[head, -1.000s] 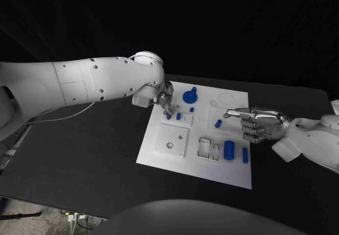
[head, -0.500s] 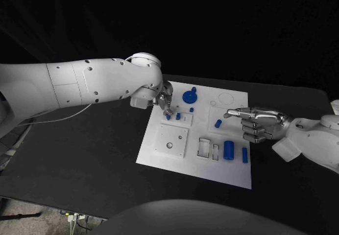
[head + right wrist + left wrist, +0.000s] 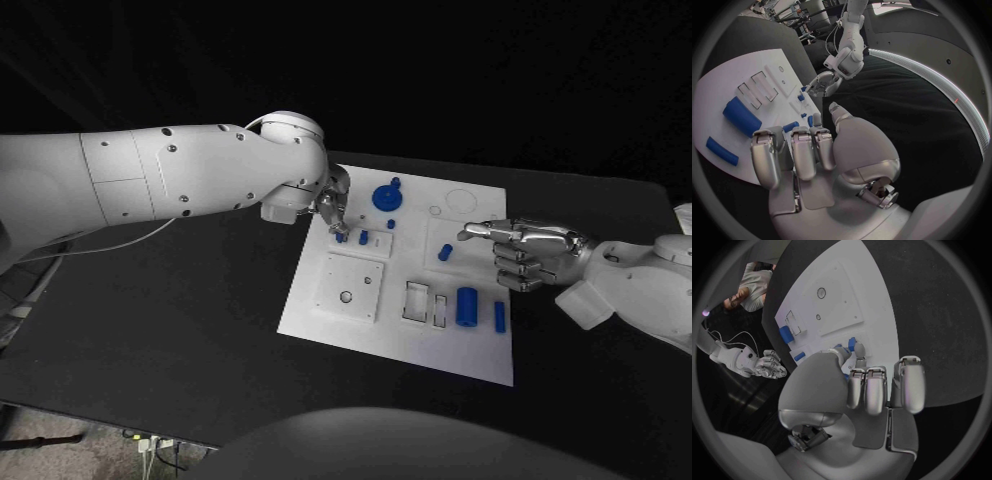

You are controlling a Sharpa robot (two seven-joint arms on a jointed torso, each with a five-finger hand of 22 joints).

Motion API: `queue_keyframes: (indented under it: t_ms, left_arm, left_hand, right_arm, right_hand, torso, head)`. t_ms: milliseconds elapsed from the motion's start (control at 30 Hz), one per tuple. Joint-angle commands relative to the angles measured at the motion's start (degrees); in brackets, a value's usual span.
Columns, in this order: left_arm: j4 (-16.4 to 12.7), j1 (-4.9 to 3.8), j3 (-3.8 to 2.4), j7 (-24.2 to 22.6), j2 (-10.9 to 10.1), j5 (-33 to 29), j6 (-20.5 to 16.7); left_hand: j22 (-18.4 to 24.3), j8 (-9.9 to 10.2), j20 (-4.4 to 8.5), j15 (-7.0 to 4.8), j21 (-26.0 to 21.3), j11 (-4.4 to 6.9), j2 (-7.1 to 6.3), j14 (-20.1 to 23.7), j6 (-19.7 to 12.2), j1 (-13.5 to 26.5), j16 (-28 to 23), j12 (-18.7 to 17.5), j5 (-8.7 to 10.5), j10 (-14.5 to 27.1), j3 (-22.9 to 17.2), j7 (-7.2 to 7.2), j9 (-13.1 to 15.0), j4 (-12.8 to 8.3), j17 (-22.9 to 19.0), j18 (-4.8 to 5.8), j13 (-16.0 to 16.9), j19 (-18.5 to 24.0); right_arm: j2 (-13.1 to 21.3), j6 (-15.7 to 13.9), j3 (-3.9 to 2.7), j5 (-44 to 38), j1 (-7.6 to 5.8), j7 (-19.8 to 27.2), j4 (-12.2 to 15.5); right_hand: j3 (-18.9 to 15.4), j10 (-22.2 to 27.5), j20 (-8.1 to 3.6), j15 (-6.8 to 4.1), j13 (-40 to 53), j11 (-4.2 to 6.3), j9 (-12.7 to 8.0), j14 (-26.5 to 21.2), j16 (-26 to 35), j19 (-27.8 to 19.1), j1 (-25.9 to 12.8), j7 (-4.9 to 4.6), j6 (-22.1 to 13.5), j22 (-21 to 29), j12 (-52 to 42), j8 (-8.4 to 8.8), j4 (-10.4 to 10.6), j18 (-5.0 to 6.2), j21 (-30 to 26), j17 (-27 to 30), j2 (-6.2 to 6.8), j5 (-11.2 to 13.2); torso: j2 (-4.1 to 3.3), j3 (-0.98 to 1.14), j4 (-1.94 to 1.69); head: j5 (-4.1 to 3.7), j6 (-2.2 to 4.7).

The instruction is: Assemble the parts on the task board

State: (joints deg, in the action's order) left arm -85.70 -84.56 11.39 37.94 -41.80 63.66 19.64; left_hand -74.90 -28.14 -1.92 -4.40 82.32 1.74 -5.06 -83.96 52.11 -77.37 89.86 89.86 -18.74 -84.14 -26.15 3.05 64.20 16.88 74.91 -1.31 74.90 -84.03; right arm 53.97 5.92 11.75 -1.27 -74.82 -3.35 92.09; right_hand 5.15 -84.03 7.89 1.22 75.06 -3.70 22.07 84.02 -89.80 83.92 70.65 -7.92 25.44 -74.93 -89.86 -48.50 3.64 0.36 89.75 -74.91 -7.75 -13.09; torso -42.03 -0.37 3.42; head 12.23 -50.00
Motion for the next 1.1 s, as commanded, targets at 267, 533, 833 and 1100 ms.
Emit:
queue_keyframes:
  t_ms: [267, 533, 833, 1100]
  left_arm:
    - [-0.89, -0.02, -0.03, -0.01, -0.31, 4.90, -3.41]
    - [-0.61, 0.03, 0.00, -0.71, 0.08, 5.12, -4.58]
    - [0.09, 0.10, 0.48, -1.01, 0.58, 4.67, -4.28]
    - [0.26, 0.12, 0.60, -1.03, 0.96, 4.46, -3.96]
  left_hand:
    - [-12.69, -0.23, -0.36, 0.39, -0.29, -0.35, 0.21, -6.04, 0.11, 0.08, 0.14, 0.14, -0.17, -5.86, -7.32, -0.38, 0.08, -7.03, 15.09, -0.51, 15.10, -2.13]
    - [-12.69, -0.25, -0.37, 0.40, -0.30, -0.35, 0.22, -6.04, 0.12, 0.10, 0.14, 0.14, -0.14, -5.86, -7.33, -0.39, 0.08, -7.00, 15.09, -0.51, 15.10, -2.13]
    - [-12.65, -0.27, -0.37, 0.40, -0.41, -0.35, 0.24, -6.04, 0.12, 0.12, 0.14, 0.14, -0.11, -5.86, -7.35, -0.38, 0.08, -6.98, 15.09, -0.53, 15.10, -2.07]
    - [-12.64, -0.27, -0.38, 0.40, -0.45, -0.35, 0.25, -6.04, 0.11, 0.13, 0.14, 0.14, -0.09, -5.86, -7.36, -0.38, 0.08, -6.96, 15.09, -0.54, 15.10, -2.05]
  right_arm:
    - [-0.17, 0.53, 0.01, -0.35, 0.23, 1.14, -0.29]
    - [-0.21, 0.54, 0.01, -0.39, 0.36, 1.21, -0.32]
    - [-0.16, 0.54, 0.01, -0.40, 0.40, 1.22, -0.29]
    - [-0.17, 0.56, 0.01, -0.35, 0.41, 1.24, -0.22]
  right_hand:
    - [-0.09, -5.97, -0.49, -0.32, 14.94, 0.19, -0.08, 5.98, -0.20, 6.08, 0.21, 0.01, 0.37, -15.07, -0.14, -0.11, -0.18, -0.36, 0.25, -15.09, -0.31, -0.14]
    - [-0.09, -5.97, -0.49, -0.32, 14.94, 0.19, -0.08, 5.98, -0.20, 6.08, 0.21, 0.01, 0.37, -15.07, -0.14, -0.11, -0.18, -0.36, 0.25, -15.09, -0.31, -0.14]
    - [-0.09, -5.97, -0.49, -0.32, 14.94, 0.19, -0.08, 5.98, -0.20, 6.08, 0.21, 0.01, 0.37, -15.07, -0.14, -0.11, -0.18, -0.36, 0.25, -15.09, -0.31, -0.14]
    - [-0.09, -5.97, -0.49, -0.32, 14.94, 0.19, -0.08, 5.98, -0.20, 6.08, 0.21, 0.01, 0.37, -15.07, -0.14, -0.11, -0.18, -0.36, 0.25, -15.09, -0.31, -0.14]
  torso:
    - [0.06, 0.02, 0.03]
    - [0.00, 0.08, 0.13]
    - [0.01, 0.08, 0.09]
    - [0.00, 0.06, 0.04]
  head:
    - [0.20, 0.00]
    - [0.35, 0.00]
    - [0.30, 0.00]
    - [0.40, 0.00]
